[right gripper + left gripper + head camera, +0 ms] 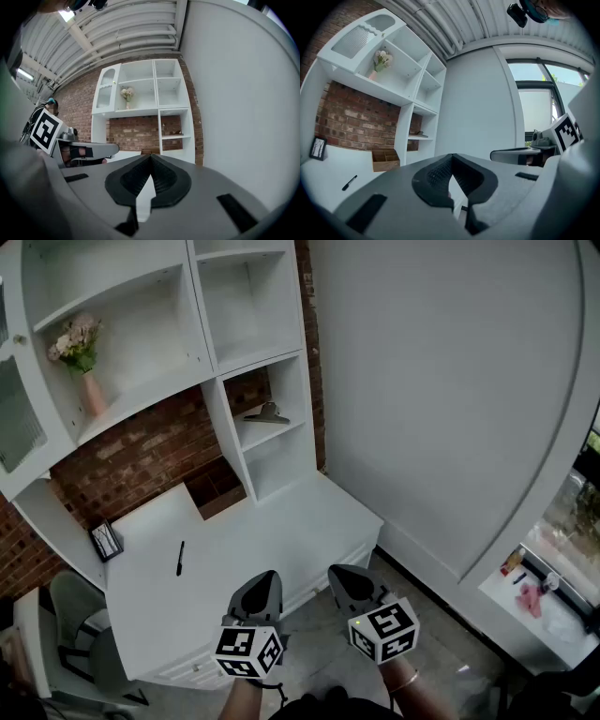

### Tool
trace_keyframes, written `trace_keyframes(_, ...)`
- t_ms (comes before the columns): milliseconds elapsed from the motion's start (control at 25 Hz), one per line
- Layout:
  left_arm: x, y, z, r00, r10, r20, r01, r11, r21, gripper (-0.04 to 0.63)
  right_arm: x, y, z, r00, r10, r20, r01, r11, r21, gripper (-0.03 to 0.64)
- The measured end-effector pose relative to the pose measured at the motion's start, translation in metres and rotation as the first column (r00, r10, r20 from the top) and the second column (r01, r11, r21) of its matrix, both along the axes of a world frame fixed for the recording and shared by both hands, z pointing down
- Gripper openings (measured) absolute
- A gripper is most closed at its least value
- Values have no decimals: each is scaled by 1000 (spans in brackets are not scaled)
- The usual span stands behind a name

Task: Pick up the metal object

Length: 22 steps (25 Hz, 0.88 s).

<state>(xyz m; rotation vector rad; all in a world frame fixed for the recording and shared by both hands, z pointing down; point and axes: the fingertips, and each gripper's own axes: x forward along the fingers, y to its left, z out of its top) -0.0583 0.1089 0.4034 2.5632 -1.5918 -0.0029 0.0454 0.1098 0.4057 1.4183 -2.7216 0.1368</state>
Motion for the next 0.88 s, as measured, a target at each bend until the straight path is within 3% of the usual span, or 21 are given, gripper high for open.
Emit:
trace_keyframes(240,14,-5,-1,1000,1,-3,-1,1000,8,9,13,-4,9,998,-42,39,44,998,-52,5)
trace_keyframes(600,23,-7,1,1000,-17,-3,17,1000,4,9,30,-7,10,998,-34,55,37,998,-55,6)
trace_keyframes(880,11,-10,4,999,-43,9,43,999,-4,9,31,-24,-5,982,-30,187,40,998,-54,6)
